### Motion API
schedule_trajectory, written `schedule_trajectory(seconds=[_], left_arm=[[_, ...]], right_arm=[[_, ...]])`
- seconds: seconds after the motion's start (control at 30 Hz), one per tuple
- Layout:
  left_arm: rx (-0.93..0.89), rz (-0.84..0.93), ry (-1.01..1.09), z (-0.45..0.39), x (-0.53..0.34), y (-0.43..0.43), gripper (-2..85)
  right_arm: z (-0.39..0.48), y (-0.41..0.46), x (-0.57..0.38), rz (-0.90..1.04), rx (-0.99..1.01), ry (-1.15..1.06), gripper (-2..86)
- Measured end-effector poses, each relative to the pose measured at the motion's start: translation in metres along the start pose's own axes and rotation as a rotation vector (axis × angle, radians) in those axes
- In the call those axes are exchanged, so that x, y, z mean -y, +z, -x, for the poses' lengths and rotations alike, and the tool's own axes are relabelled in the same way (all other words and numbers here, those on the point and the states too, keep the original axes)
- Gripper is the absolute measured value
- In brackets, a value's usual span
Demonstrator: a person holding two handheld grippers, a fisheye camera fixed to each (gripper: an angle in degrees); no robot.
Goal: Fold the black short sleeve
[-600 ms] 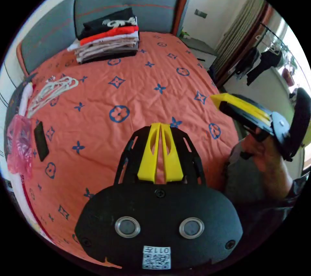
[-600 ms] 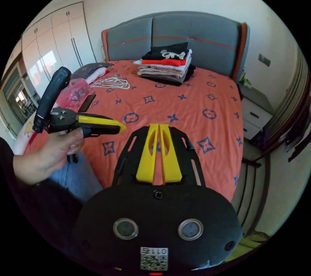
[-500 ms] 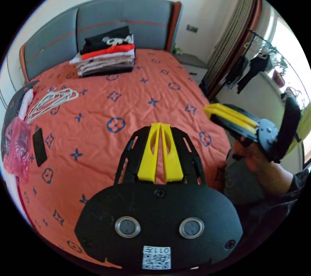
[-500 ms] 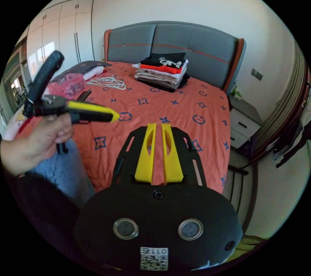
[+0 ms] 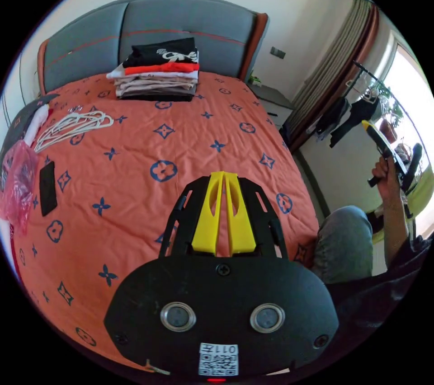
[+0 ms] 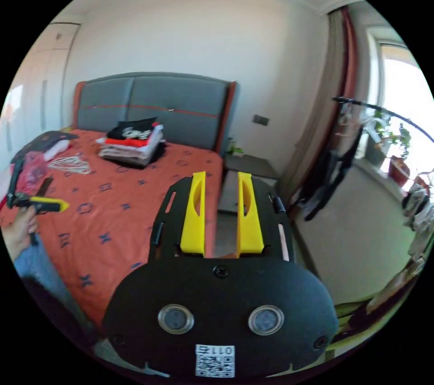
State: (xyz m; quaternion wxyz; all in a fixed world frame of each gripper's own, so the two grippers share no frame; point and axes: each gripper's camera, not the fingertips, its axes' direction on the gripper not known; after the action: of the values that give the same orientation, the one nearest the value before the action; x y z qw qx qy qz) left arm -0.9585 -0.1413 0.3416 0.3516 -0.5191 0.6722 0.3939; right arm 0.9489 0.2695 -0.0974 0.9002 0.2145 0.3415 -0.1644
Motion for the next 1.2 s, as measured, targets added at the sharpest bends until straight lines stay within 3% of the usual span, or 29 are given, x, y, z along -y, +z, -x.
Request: schedule_trajectory(seconds=[0.2,0.3,0.5,0.7,0.87,1.2], left_arm=[[0.029,0.13,-0.005,-0.012,0.008,0.048,0.1],[0.042,0.203,0.028,-0.024,0.015,0.075,0.1],[0.061,0.346,0.065,-0.044,0.028,0.125,0.0],[0.045,0.403,0.006,-0.052,0.04,0.155,0.0],[0.013,0.422,-0.004,-0.061,0.048,0.173,0.0],[-0.039,0.406,-0.029,-0.081,0.064,0.191,-0.1]], right_arm=[[-0.202,0.044,0.019,-0.008,-0.457,0.162,9.5],[-0.291,0.071,0.025,0.054,-0.539,0.281,9.3],[-0.415,0.151,0.02,0.29,-0.538,0.403,8.9],[-0.479,0.189,-0.022,0.408,-0.639,0.262,2.9],[-0.524,0.172,-0.074,0.397,-0.608,0.23,2.0],[-0.58,0.07,-0.13,0.171,-0.467,0.245,1.3]])
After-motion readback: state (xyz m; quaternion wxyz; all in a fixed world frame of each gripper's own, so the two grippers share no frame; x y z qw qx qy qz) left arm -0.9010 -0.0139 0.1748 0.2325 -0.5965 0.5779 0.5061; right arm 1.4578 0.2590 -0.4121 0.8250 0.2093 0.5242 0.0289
